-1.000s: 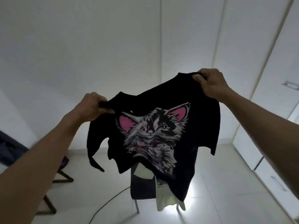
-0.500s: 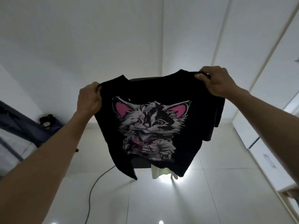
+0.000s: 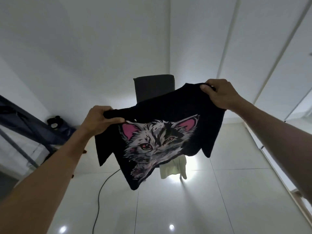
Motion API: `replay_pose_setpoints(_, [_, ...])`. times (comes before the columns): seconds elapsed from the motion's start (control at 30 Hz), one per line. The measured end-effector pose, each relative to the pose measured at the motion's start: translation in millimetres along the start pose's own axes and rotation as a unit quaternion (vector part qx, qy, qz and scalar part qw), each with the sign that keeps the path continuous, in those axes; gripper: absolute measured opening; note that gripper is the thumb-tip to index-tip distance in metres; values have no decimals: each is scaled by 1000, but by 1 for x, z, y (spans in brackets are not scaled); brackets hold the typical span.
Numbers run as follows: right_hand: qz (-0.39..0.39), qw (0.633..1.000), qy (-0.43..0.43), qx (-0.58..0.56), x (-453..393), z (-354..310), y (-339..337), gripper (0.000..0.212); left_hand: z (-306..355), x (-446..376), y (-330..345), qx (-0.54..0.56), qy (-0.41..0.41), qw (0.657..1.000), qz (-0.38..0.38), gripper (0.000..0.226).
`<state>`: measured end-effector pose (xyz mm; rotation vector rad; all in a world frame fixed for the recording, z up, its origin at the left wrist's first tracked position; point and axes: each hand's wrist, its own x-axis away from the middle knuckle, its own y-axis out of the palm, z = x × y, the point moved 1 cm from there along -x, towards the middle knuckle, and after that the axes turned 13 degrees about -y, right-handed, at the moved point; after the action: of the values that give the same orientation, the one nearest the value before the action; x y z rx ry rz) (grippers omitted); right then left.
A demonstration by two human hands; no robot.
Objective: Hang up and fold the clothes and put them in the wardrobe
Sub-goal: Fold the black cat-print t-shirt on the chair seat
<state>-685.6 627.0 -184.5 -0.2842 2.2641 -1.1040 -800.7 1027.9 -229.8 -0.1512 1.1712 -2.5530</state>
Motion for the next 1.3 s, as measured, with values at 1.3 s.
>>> replay_pose_setpoints(1.3, [-32, 983, 2, -182, 110, -153, 11, 23, -49, 139, 4, 167, -190, 893, -371, 35])
